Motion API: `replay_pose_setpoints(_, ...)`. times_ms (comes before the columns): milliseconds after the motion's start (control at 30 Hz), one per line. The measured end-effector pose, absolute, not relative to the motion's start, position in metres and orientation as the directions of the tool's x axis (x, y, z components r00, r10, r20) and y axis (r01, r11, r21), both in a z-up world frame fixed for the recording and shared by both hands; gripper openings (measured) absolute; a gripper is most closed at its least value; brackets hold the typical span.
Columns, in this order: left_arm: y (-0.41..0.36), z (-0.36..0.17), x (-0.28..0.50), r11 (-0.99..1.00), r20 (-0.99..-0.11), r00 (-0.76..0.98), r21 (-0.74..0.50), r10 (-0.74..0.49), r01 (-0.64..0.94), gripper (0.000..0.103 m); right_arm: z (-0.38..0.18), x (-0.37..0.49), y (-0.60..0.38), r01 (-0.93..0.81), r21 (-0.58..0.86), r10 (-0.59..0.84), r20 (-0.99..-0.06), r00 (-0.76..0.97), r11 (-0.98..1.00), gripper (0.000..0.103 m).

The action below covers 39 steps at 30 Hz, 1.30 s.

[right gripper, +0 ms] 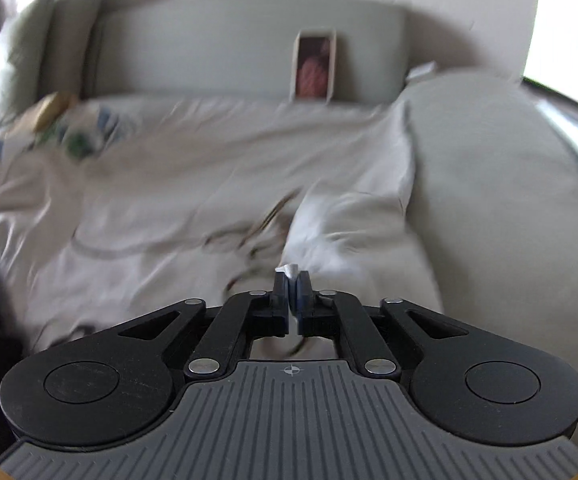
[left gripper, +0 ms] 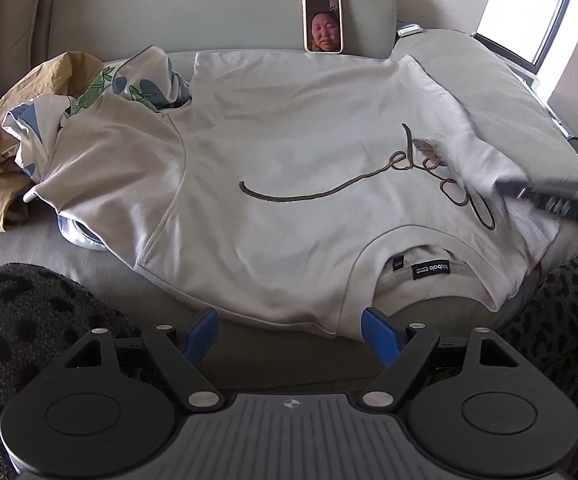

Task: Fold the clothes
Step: 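Fold the held sleeve across the sweatshirt body and open the right gripper, then reach the left gripper to the floral cloth pile and grasp it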

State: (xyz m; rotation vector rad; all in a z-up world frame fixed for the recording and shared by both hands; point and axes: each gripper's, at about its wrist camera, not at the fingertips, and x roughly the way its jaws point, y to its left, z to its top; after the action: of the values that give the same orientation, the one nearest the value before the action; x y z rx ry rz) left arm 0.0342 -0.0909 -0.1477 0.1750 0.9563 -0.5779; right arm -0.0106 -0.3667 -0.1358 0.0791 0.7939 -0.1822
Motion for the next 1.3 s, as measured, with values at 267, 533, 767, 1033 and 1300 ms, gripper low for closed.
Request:
replay_pose_setpoints(267,-0.088,-0.15,0.038,0.85,-0.813,0.445,-0.109,-0.374,0.516,0.078,-0.129,-0.037,-0.395,0.316,0.322,0.001,-0.702,0.712,0.893,0.037)
replay_pose_setpoints(533,-0.089,-0.152,0.038,0.85,-0.817,0.444,-0.104,-0.369,0.516,0.078,-0.146,-0.011,-0.446,0.557,0.257,-0.189,-0.762,0.62,0.79,0.013)
replay_pose_setpoints(767,-0.057,-0.133,0.059,0.92,-0.738,0.571,-0.18,-0.36,0.347,0.077,-0.164,-0.02,-0.469,0.677,0.237,-0.198,-0.844,0.499,0.697,0.007)
replay_pose_setpoints(1033,0.051,-0.12,0.112,0.855,-0.65,0.725,-0.49,-0.228,-0.171,0.073,-0.123,-0.053,-0.433,0.547,0.445,-0.042,-0.748,0.663,0.709,0.034)
replay_pose_setpoints(1300,0.093,-0.138,0.142,0.721,-0.64,0.701,-0.641,-0.315,-0.262,0.032,-0.094,-0.061,-0.406,0.453,0.581,0.061,-0.657,0.751,0.676,0.046)
